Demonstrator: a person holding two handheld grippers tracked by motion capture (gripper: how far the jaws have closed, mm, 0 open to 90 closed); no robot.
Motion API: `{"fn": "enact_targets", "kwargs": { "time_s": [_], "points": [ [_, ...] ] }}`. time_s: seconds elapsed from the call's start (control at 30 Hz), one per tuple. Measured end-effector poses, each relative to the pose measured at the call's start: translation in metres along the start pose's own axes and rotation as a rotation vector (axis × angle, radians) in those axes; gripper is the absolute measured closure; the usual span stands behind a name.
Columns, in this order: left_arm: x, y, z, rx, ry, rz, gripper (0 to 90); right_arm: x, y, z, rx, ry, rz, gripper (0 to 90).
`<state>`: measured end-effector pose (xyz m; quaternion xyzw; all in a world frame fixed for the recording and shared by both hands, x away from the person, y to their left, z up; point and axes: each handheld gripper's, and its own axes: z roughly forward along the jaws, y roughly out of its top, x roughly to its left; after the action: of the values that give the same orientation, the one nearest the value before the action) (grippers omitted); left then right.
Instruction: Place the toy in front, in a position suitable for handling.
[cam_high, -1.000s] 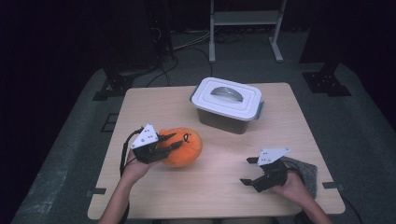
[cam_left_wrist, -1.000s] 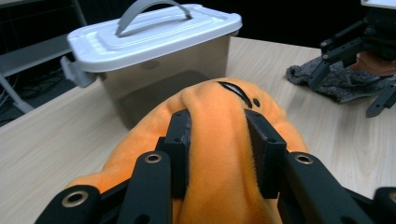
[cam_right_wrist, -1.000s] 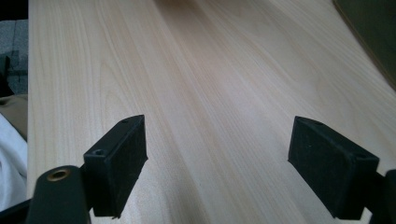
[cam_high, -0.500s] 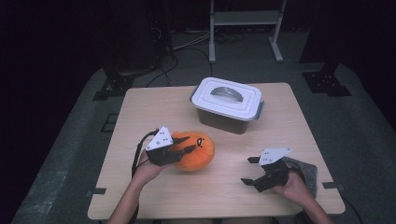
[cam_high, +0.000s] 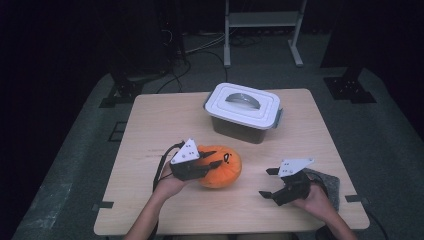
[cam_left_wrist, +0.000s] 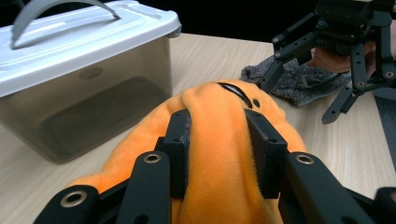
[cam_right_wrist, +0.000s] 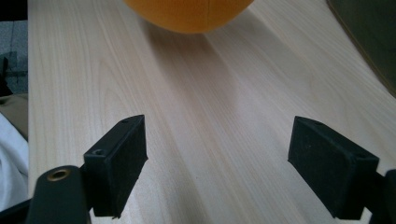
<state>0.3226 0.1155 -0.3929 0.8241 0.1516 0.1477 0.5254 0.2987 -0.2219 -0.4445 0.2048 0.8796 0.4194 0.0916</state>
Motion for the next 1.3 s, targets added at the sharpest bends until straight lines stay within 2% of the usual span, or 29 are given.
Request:
{"fn": "enact_targets", "kwargs": {
  "time_s": [0.27, 0.6, 0.97, 1.2, 1.3],
  "points": [
    [-0.009, -0.007, 0.016, 0.015, -0.008, -0.009, 64.3, -0.003, -0.003, -0.005, 0.003, -0.009, 0.006, 18.5],
    [-0.018, -0.014, 0.026, 0.024, -0.013, -0.021, 63.2, -0.009, -0.007, -0.016, 0.005, -0.022, 0.017, 18.5],
    [-0.019, -0.022, 0.028, 0.034, -0.034, -0.035, 60.8, -0.019, -0.015, -0.036, 0.002, -0.046, 0.044, 18.5],
    [-0.019, -0.023, 0.027, 0.046, -0.05, -0.029, 54.1, -0.03, -0.025, -0.045, 0.014, -0.072, 0.074, 19.9],
    [-0.019, -0.023, 0.027, 0.047, -0.056, -0.039, 50.2, -0.034, -0.029, -0.048, 0.02, -0.085, 0.085, 20.4]
  ]
}}
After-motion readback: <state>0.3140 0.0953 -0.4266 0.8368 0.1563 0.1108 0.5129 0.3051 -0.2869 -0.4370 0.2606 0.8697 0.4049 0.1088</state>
